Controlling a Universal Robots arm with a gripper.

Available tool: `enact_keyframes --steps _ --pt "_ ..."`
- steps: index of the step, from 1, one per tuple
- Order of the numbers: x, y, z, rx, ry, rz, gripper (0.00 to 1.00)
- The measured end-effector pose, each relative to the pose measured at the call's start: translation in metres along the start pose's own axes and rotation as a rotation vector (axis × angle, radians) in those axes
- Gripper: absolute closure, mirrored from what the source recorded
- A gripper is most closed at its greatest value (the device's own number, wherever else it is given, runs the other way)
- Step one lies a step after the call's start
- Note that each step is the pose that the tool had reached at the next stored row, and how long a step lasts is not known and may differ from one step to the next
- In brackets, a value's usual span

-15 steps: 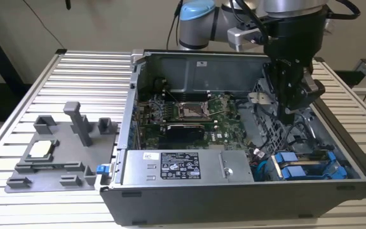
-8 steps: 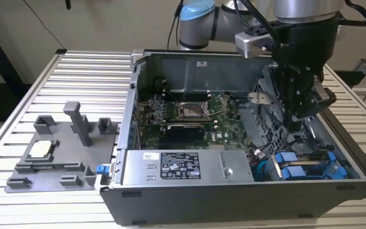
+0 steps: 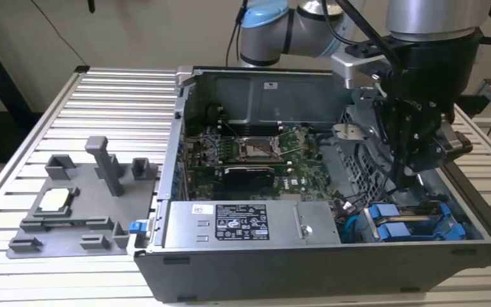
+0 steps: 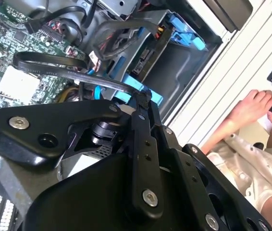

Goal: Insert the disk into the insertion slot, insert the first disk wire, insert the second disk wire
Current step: 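Insert the second disk wire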

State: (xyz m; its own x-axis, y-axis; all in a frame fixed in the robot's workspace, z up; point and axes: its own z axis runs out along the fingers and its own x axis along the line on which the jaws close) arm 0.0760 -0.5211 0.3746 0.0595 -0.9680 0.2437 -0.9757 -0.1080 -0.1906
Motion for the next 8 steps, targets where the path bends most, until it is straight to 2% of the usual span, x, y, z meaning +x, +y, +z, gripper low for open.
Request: enact_keyframes --steps 8 --pt "0.019 -0.0102 0.007 -0.0187 -0.0063 -0.003 0.84"
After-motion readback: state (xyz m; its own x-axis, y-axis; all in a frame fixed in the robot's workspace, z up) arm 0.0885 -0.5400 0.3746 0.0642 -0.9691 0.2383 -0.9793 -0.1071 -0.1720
